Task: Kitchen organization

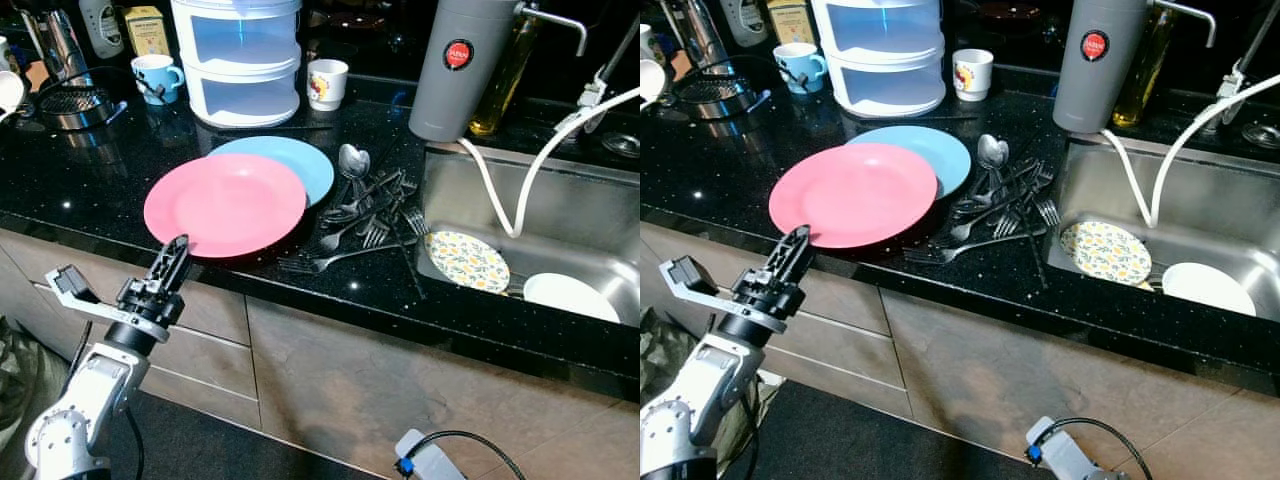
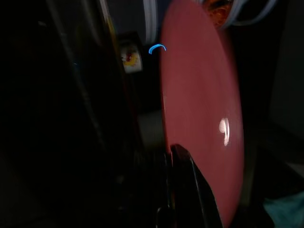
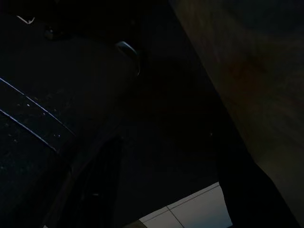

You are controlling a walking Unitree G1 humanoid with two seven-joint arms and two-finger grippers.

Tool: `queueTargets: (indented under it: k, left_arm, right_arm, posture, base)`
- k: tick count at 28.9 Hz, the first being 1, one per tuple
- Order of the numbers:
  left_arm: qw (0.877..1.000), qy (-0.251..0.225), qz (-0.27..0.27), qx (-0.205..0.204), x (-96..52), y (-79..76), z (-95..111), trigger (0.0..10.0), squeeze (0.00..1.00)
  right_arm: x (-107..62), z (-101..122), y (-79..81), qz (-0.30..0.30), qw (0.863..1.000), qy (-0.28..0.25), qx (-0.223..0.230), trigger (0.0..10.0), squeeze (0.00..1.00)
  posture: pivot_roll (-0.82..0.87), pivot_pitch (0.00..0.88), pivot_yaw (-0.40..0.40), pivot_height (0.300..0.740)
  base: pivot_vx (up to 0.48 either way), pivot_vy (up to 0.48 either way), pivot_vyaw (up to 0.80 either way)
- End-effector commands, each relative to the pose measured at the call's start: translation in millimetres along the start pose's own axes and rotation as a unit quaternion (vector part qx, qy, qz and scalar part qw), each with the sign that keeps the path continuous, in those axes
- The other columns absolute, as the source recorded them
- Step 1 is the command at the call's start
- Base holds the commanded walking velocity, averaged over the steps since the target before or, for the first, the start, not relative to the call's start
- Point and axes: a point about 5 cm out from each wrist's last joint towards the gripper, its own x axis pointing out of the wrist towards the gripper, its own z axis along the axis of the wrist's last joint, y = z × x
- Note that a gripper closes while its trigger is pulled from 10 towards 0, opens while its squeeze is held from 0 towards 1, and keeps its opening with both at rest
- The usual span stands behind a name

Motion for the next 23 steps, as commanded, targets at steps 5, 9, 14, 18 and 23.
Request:
queueTargets:
  k: [5, 9, 14, 18, 23]
  left_arm:
    - [1.000, 0.004, 0.005, 0.011, 1.0, 0.9, 2.9, 0.0, 0.00]
    - [1.000, 0.005, -0.002, 0.013, 2.6, -1.9, 4.0, 0.0, 0.00]
    - [1.000, 0.009, -0.011, 0.012, 6.5, -5.3, 2.6, 0.0, 0.00]
    - [0.998, 0.047, -0.045, 0.018, 15.9, -18.1, -9.2, 0.0, 0.00]
    - [0.986, 0.121, -0.107, 0.051, 24.6, -41.8, -26.7, 4.3, 0.00]
  right_arm:
    - [-0.3, -1.6, -0.4, -0.004, 1.000, -0.001, 0.007, 10.0, 0.00]
    - [-0.3, -1.5, -0.4, -0.004, 1.000, -0.001, 0.007, 10.0, 0.00]
    - [-0.3, -1.4, -0.4, -0.004, 1.000, -0.001, 0.007, 10.0, 0.00]
    - [-0.2, -1.1, -0.4, -0.006, 1.000, -0.002, 0.008, 10.0, 0.00]
    - [0.1, -1.3, -0.2, -0.009, 1.000, 0.001, 0.011, 10.0, 0.00]
  posture:
    - [0.03, 0.006, 0.013, 0.740]
    - [0.03, 0.004, 0.012, 0.740]
    - [0.03, 0.003, 0.013, 0.740]
    - [0.02, 0.000, 0.015, 0.740]
    - [0.02, 0.000, 0.018, 0.740]
  base:
    - [0.000, 0.000, 0.00]
    - [0.000, 0.000, 0.00]
    - [0.000, 0.000, 0.00]
    - [0.000, 0.000, 0.00]
    - [0.000, 0.000, 0.00]
